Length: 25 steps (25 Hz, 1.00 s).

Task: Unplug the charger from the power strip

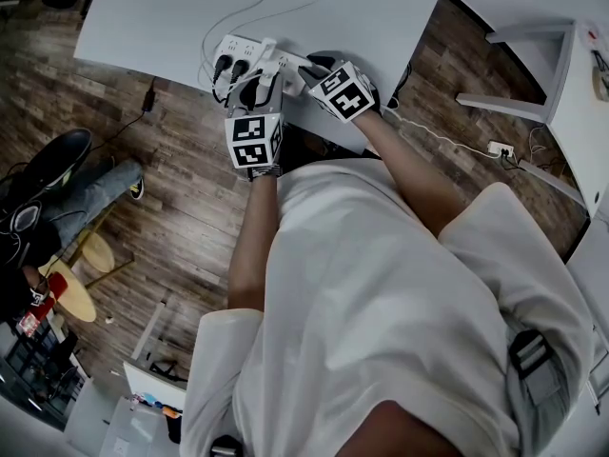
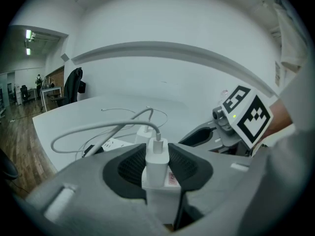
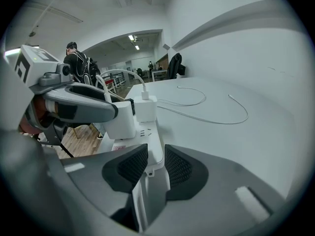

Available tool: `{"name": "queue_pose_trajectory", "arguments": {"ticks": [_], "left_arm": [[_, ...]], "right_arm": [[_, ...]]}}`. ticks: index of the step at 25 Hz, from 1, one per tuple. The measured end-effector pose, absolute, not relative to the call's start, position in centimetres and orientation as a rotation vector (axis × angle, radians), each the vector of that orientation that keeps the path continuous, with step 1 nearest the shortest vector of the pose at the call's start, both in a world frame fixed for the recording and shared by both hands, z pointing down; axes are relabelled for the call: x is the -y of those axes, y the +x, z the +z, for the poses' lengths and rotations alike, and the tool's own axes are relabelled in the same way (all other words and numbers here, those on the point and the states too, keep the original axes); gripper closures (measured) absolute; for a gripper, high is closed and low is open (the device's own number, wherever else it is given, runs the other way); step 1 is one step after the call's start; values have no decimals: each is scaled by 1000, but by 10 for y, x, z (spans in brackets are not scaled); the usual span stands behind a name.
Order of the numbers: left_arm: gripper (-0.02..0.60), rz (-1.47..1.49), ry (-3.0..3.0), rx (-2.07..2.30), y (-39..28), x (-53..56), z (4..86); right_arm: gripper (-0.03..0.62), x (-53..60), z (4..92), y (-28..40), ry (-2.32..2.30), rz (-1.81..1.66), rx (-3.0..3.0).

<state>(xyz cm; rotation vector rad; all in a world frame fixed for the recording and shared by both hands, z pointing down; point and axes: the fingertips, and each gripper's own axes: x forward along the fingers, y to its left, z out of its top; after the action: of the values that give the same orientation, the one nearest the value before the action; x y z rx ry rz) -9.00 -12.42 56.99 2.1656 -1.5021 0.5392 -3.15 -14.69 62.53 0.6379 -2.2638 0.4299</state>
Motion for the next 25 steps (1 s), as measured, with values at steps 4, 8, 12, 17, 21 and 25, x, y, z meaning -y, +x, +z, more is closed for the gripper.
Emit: {"name": "queue_pose_trajectory", "arguments": {"ticks": [4, 8, 12, 17, 21, 25], "left_arm": [[442, 668, 2235, 1499, -84, 124, 570], [442, 731, 2267, 1495, -80, 122, 569], [442, 761, 2278, 1493, -79, 122, 569], [442, 593, 2197, 1490, -87, 122, 569], [442, 531, 2169, 1489, -90, 122, 569], [442, 579, 2186, 1485, -89, 122, 571]], "right_arm": [[487, 147, 627, -30, 639, 433, 2263], [487, 147, 626, -30, 640, 430, 2258], [487, 147, 625, -30, 642, 427, 2259], [487, 146, 625, -30, 645, 423, 2257], [487, 146, 626, -30, 649, 432, 2256], [487, 147, 626, -32, 648, 418, 2261]]}}
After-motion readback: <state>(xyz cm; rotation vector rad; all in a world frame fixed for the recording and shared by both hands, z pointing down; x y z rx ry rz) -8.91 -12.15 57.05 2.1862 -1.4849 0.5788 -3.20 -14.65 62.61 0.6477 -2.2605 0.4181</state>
